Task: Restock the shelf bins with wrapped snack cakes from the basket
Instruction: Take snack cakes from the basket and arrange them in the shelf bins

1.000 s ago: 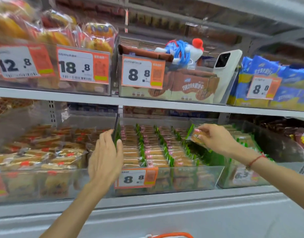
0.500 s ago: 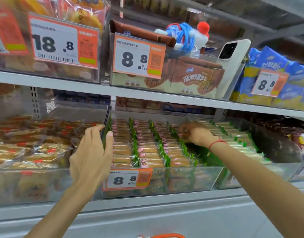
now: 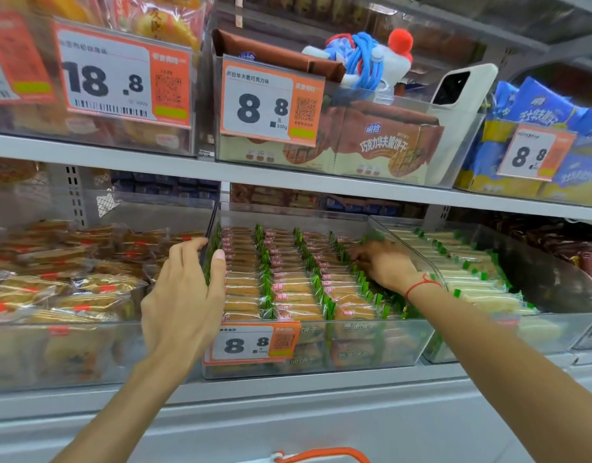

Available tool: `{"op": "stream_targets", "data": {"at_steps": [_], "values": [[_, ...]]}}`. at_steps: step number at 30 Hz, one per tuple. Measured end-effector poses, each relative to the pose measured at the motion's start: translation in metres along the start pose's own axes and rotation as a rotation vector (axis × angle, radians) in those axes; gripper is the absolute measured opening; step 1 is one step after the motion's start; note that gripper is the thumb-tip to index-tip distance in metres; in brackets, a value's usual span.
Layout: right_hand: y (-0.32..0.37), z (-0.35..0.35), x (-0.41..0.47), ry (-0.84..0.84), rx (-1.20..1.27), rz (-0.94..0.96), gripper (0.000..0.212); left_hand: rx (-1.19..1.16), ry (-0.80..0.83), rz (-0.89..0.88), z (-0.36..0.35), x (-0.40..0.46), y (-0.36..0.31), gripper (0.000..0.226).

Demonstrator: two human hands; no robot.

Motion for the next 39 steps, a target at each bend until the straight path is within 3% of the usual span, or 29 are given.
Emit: {"op": "stream_targets", "data": {"at_steps": [7,15,18,21,24,27,32,35,39], "values": [[0.000,0.020,-0.014,0.144,0.065,0.022,0.057,-0.002,-0.015,-0.009,0.002,0.000,-0.001,0.043],[0.012,0.044,-0.090,-0.100,0.276,0.144,0.031,-0.031,0.001,-0.066,0.005,0.000,-0.003,0.039],[0.029,0.048,-0.130,-0.128,0.380,0.219,0.025,-0.095,-0.070,-0.155,0.016,-0.011,-0.008,0.032],[0.049,0.039,-0.167,-0.060,0.400,0.312,0.020,-0.108,-0.112,-0.287,0.029,-0.044,-0.012,0.031],[0.069,0.014,-0.192,0.119,0.326,0.385,0.019,-0.128,-0.057,-0.288,0.035,-0.090,-0.006,0.018],[0.088,-0.022,-0.202,0.349,0.156,0.398,0.023,-0.064,0.194,-0.134,0.026,-0.126,0.012,0.008],[0.119,-0.102,-0.209,0.659,-0.031,0.422,0.031,0.188,0.731,0.011,-0.013,-0.177,0.067,0.018],[0.133,-0.159,-0.217,0.808,-0.183,0.454,0.031,0.311,0.935,0.055,-0.040,-0.214,0.106,0.022],[0.140,-0.224,-0.233,0.985,-0.185,0.417,0.029,0.431,1.176,0.038,-0.065,-0.262,0.160,0.028]]}}
Point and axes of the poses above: each hand's wrist, its own x-axis towards the middle knuckle, its own z-axis out of the back of the hand, y = z × x, the point moved 1 cm from there along x, towards the middle knuckle, and after that the axes turned 8 degrees about y, right-handed, at the moved point
